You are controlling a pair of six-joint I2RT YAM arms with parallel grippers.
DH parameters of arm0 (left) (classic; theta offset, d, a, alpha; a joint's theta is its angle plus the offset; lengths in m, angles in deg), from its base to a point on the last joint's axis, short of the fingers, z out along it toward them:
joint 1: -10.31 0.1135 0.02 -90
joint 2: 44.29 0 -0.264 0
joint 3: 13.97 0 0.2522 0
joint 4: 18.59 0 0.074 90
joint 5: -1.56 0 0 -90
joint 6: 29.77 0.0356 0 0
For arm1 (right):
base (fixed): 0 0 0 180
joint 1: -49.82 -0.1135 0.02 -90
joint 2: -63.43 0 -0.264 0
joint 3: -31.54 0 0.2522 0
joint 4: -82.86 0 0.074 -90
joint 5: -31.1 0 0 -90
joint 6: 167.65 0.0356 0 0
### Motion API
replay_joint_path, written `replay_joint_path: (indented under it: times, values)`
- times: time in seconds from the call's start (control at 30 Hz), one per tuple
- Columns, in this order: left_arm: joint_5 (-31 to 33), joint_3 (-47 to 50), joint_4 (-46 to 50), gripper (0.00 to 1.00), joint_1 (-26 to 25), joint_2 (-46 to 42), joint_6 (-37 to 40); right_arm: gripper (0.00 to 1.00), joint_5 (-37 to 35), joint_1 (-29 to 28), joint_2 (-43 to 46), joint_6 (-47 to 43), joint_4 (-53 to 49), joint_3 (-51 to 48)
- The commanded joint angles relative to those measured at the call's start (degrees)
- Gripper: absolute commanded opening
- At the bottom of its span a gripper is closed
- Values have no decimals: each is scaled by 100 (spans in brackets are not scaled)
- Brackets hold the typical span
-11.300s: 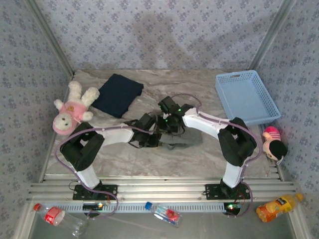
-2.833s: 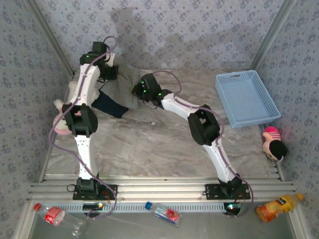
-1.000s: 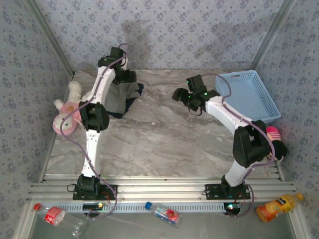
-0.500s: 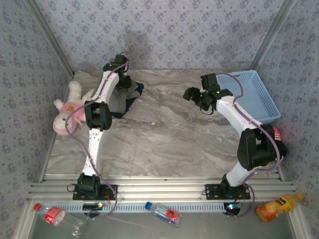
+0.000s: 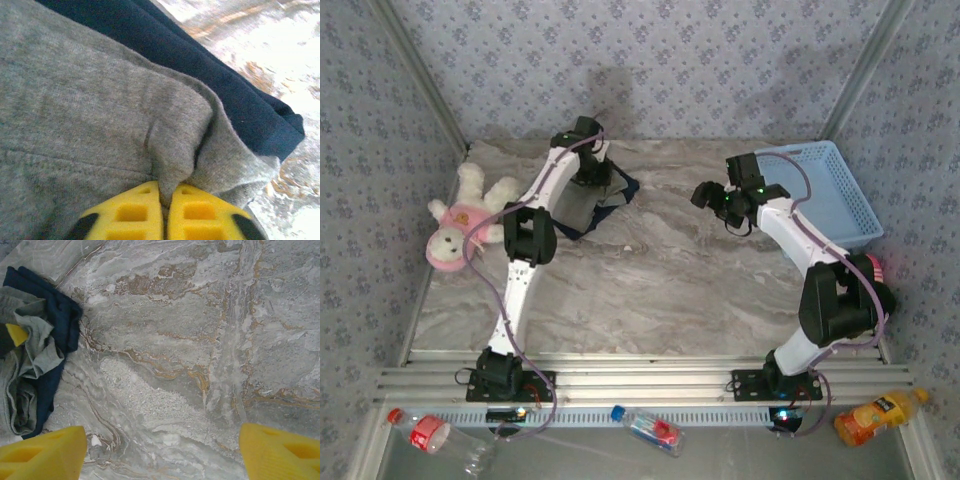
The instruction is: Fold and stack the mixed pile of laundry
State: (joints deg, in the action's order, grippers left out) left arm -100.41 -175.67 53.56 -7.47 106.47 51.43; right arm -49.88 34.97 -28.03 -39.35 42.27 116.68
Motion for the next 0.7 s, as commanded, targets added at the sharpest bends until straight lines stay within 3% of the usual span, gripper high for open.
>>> replay_joint_path:
  times: [0.0, 0.07, 0.2, 0.4, 0.67]
  values:
    - [-321, -64, 326, 45, 61, -100, 76, 81, 13, 37, 179, 10, 26, -71]
    - [-313, -251, 477, 59, 146, -156, -124, 81, -13, 37, 216, 10, 23, -49]
    - [-416, -315, 416, 70, 196, -574, -235, 81, -30, 37, 259, 10, 2, -27]
    - [-286, -289, 120, 70, 248, -910, -496, 81, -39, 9, 294, 19, 48, -79]
    - [477, -316, 122, 58, 79, -418, -394, 81, -88, -4, 398, 19, -24, -97]
